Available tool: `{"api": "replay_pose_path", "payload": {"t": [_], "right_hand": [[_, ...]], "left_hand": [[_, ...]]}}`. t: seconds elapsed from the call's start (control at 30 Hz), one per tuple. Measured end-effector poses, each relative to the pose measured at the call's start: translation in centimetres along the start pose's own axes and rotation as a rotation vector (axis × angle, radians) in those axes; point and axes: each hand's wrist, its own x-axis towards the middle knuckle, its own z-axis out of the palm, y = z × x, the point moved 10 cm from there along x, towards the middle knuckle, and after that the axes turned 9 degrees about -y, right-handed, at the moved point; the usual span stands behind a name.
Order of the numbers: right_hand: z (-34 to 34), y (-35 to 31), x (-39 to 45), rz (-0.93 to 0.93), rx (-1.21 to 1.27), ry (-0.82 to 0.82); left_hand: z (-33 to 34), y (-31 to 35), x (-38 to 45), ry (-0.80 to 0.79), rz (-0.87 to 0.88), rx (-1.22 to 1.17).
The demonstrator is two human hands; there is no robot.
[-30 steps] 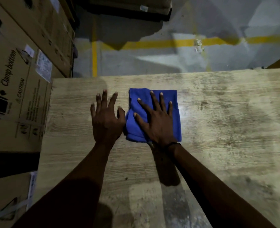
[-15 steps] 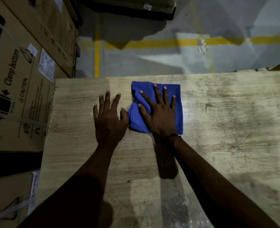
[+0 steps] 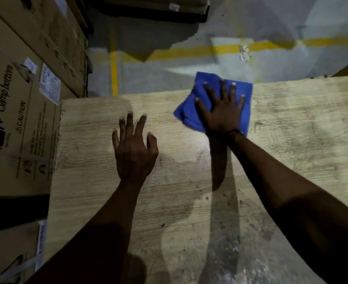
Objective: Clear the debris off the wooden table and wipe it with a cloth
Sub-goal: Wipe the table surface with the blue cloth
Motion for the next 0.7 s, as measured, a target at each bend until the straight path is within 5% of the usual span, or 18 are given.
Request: {"api": "replay_pose_path", "payload": {"t": [0.1, 0.23, 0.33, 0.53, 0.7], "right_hand": [[0.0, 0.2, -1.0, 0.113, 0.037, 0.015], [3.1, -8.1, -7.7, -0.216, -0.032, 0.004], [3.5, -8.1, -10.1, -0.334, -0.018, -0.009], [0.7, -1.0, -3.8, 0.025, 0.046, 0.002], [2.3, -6.7, -13.2, -0.162, 0.018, 0.036]], "left_hand": [[0.1, -0.1, 0.0, 0.003, 0.004, 0.007], [0.4, -0.2, 0.1, -0.056, 0.000, -0.015], [0.3, -0.2, 0.0, -0.076, 0.007, -0.009], [0.9, -0.3, 0.2, -0.084, -0.008, 0.054], [1.1, -0.5, 0.4, -0.131, -0.007, 0.029]]}}
